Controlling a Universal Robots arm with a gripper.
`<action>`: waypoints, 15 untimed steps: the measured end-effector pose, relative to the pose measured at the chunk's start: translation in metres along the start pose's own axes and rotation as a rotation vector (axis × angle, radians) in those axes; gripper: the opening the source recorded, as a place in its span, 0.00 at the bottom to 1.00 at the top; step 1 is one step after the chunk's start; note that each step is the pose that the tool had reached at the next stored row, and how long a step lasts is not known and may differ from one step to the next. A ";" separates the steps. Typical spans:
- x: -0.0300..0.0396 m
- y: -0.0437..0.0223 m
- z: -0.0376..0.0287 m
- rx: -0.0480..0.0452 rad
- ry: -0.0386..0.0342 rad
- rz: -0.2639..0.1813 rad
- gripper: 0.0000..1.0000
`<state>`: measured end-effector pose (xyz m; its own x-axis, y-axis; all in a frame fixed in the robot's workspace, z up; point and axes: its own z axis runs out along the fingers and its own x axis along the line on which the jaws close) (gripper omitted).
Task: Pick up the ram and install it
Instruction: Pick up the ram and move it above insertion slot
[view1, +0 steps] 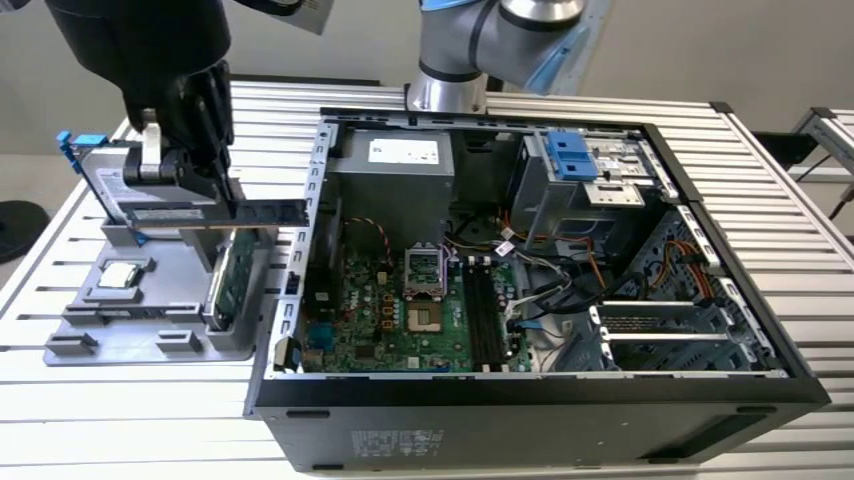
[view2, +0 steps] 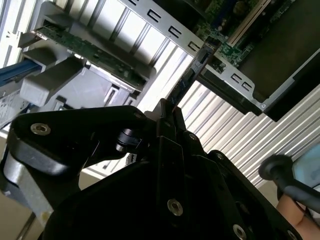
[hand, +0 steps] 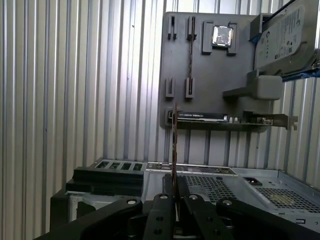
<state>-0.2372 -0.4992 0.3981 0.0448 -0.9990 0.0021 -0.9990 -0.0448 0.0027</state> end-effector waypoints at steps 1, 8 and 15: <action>0.0001 -0.0012 0.0000 0.0000 0.0000 0.000 0.00; 0.0004 -0.0099 0.0000 0.0000 0.0000 0.000 0.00; 0.0010 -0.0216 0.0000 0.0000 -0.0002 0.001 0.00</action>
<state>-0.2155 -0.4992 0.3980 0.0440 -0.9990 0.0019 -0.9990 -0.0440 0.0028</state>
